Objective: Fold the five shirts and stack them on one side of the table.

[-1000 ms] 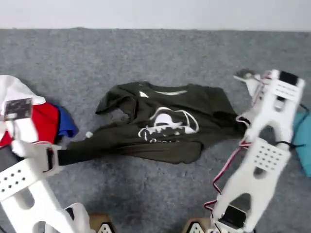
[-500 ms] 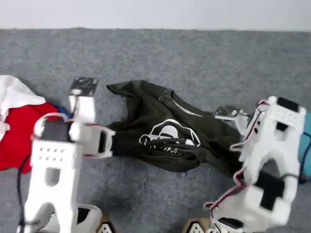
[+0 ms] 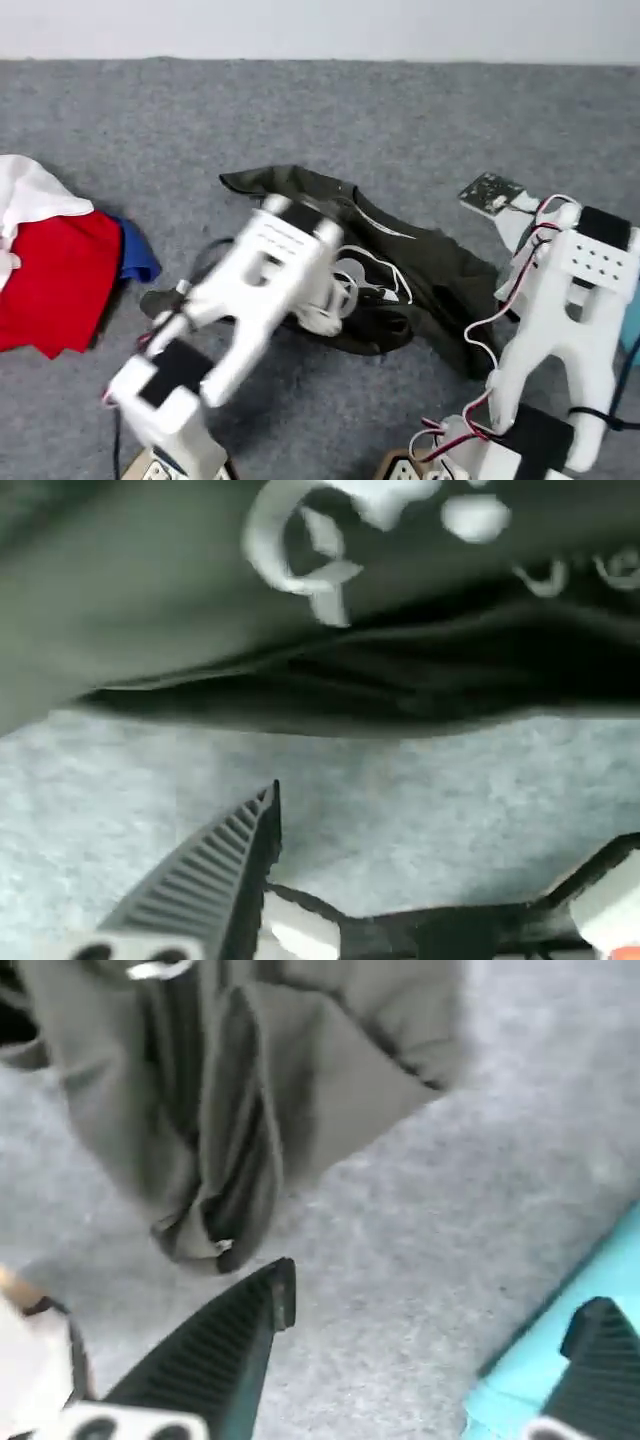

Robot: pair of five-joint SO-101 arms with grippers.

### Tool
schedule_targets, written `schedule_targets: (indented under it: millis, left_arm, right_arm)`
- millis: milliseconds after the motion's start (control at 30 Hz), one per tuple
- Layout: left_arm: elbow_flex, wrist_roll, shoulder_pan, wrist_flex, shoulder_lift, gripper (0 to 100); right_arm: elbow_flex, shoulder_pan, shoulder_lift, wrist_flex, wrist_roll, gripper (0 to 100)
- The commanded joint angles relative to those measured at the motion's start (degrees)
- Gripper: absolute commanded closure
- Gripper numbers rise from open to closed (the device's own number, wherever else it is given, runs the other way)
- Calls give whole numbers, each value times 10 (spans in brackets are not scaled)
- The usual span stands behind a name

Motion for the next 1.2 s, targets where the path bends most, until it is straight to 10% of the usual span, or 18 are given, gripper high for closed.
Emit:
schedule_targets:
  millis: [0,633,1167]
  left_arm:
    - [-36,53,19,18,60,513]
    - [-152,182,-75,18,121,588]
    - [-221,178,-72,18,287,980]
  right_arm:
    - [-4,21,-22,-30,-18,597]
    - [-1,22,-17,-50,-17,623]
    - [-3,24,-22,-50,-17,623]
